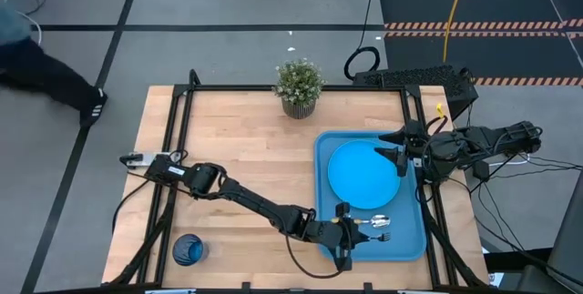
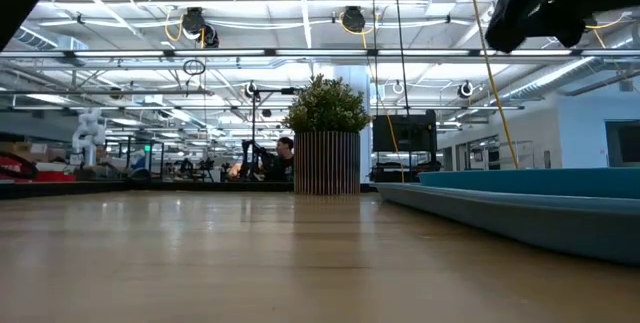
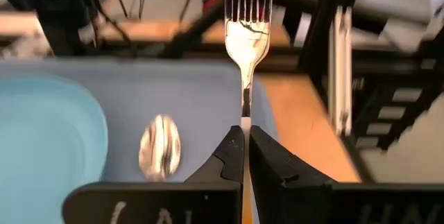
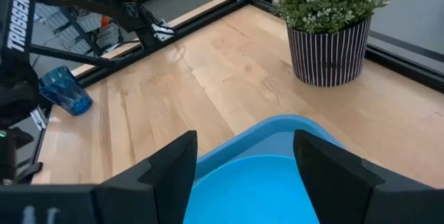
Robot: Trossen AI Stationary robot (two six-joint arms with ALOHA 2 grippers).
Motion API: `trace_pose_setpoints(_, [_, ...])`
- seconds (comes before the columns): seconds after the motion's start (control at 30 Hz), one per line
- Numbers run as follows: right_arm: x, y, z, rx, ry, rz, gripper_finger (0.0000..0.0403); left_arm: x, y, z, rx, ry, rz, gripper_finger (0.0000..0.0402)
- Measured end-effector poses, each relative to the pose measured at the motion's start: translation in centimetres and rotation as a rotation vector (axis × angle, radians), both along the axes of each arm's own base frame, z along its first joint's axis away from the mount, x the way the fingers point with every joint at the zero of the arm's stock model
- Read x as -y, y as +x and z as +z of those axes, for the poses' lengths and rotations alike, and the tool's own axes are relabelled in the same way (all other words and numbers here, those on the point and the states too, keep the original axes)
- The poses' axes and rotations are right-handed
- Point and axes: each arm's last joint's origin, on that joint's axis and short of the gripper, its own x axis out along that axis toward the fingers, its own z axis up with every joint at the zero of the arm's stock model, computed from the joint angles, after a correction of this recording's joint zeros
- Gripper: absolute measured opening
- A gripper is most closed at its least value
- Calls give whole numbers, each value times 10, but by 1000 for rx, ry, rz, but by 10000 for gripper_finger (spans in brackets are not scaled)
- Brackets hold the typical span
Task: Pick and place plate/cup/fork/spoon on tray
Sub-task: Put the orange fork on the bottom of the orange spoon on the blue tray
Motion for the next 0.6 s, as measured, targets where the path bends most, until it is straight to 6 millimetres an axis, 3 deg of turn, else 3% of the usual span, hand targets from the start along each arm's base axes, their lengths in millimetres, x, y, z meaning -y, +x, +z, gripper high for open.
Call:
trace_pose_setpoints(0.1, [0, 0, 0, -2, -1, 0, 231, -3, 0, -13, -71, 19, 3, 7])
trace_pose_setpoints(0.33, [0, 0, -1, -11, -5, 2, 231, -6, -1, -4, -185, 81, -4, 7])
trace_pose_setpoints(0.6, [0, 0, 0, -7, -4, 2, 231, -1, 24, 6, -66, 47, -47, 7])
